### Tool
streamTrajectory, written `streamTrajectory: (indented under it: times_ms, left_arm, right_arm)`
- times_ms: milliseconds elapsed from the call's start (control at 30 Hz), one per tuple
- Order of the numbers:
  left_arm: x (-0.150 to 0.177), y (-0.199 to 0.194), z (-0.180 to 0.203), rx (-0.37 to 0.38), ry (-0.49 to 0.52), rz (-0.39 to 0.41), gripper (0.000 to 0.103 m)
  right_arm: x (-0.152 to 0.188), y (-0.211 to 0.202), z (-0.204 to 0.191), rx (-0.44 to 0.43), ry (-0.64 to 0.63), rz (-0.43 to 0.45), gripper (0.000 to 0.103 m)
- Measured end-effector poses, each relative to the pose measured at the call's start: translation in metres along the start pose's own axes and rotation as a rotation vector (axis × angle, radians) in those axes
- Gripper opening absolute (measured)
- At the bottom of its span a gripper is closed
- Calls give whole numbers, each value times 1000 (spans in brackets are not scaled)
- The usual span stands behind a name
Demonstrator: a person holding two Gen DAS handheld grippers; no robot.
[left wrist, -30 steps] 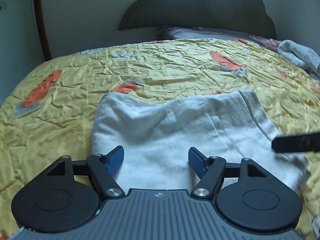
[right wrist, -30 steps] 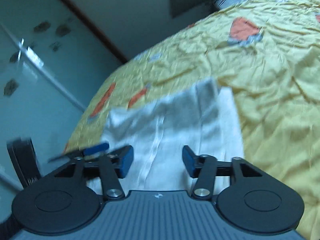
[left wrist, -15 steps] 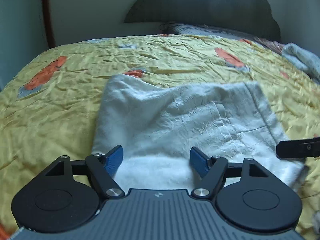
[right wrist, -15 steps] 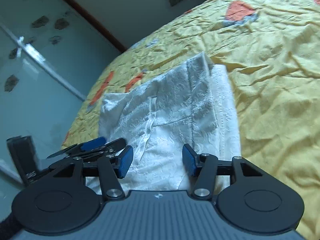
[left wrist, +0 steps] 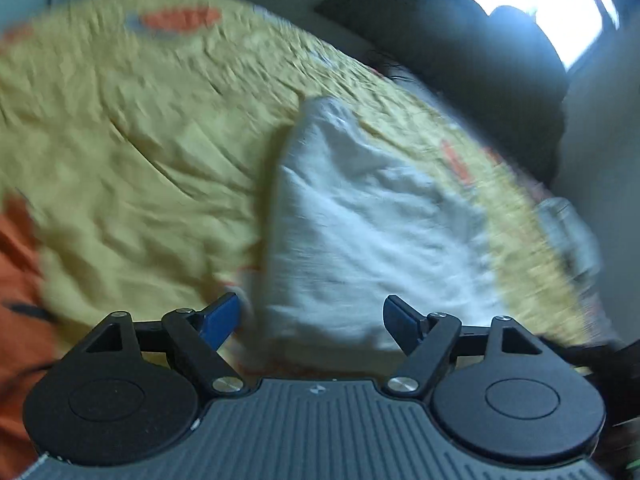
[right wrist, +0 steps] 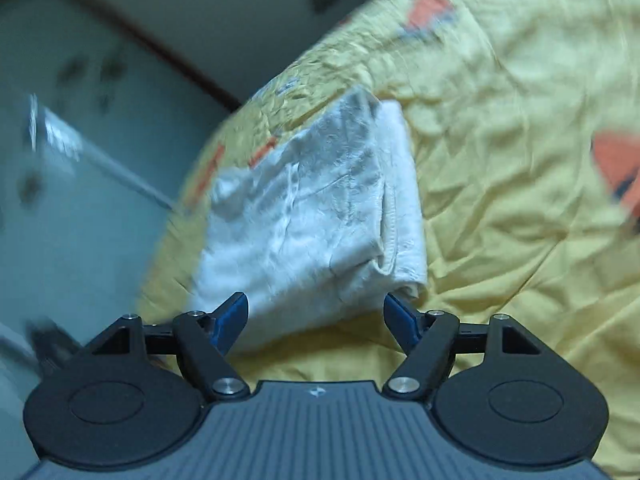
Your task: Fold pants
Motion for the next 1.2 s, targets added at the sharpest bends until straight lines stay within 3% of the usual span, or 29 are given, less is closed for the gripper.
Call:
streamTrajectory:
  times_ms: [67,233,300,467,633,700,733,767,800,933,1000,1100,1200]
  left_arm:
    - [-3,10,2,58,-64,-39,88]
    - [-8,21,-5,89,-155,-64,87]
    - [-9,22,-1,71,-141,-67,87]
    - [-4,20,9,-36,-14,-26,65]
    - [-2,20,8,-56,25,-7,64]
    - [-1,20,9,-66,46,-5,65]
    - [-1,20,9,-69,53,-2,64]
    - [0,20,10,-73,62,3,63]
    - [1,19,11,-83,79,10,59]
    - [3,20,13,-113,152,14,57]
    - [2,20,12,-112,167,11,57]
    - [5,22,15,-123,223,42,57]
    - [7,21,18,-139,256,65,58]
  right_arm:
    - [-3,6,10,-35,85,-2,74]
    - [-4,7,16,-91,189,24,79]
    - [-5,5,19,-105,230,23,79]
    - [-9,-14,22,-107,266,58,79]
    - [-8,2,32,-107,375,64,79]
    - [-8,8,27,-83,365,96,80]
    - [-7,11,24,-61,343,109,77]
    - [-6,12,21,-3,296,110,67]
    - [-4,13,21,69,249,102,29]
    - [3,2,6,101,120,128,20]
    - [7,5,17,106,144,114,20]
    - [6,5,33,11,201,130,17]
    - [5,2,38,-54,265,124,23]
Point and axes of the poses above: each gripper's, at about its wrist camera, not at the fingertips, and y roughly the way its jaws point, z to its right, x to its underside, the point moved 7 cm from there along y, roughly the way its jaws point, and after that the axes turned 9 degrees about -x, right-handed, at the moved point
